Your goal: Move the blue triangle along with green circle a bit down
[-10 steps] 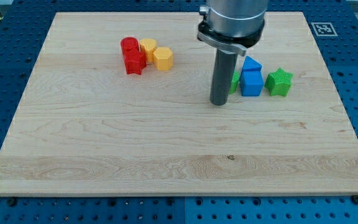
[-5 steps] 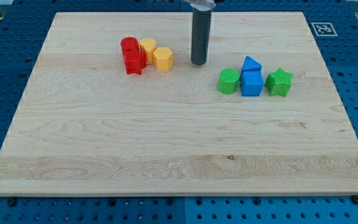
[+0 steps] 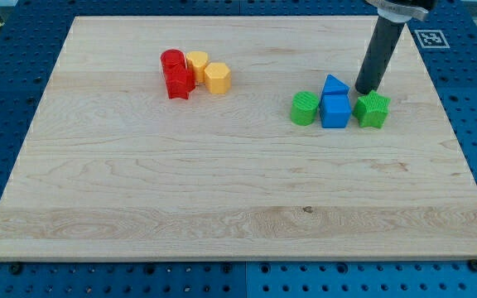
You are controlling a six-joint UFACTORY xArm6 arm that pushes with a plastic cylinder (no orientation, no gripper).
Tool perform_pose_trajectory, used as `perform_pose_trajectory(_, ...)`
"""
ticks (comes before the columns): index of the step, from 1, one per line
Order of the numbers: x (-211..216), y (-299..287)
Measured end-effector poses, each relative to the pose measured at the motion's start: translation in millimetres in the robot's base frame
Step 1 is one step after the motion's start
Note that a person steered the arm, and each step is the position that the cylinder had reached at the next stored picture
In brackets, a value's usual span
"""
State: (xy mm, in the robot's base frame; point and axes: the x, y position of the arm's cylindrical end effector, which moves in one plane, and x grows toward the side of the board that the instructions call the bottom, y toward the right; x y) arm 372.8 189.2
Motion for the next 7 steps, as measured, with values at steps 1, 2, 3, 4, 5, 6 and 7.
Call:
perform_pose_trajectory(1, 0.0, -3.2)
perform_pose_trajectory(2, 0.0, -16.7)
perform_pose_trajectory(3, 0.0, -23.5)
perform_pose_trajectory(4, 0.4, -31.0)
perform_pose_trajectory(5, 0.4, -32.7)
perform_pose_trajectory(6, 0.4, -35.7)
perform_pose_trajectory(7, 0.4, -51.1)
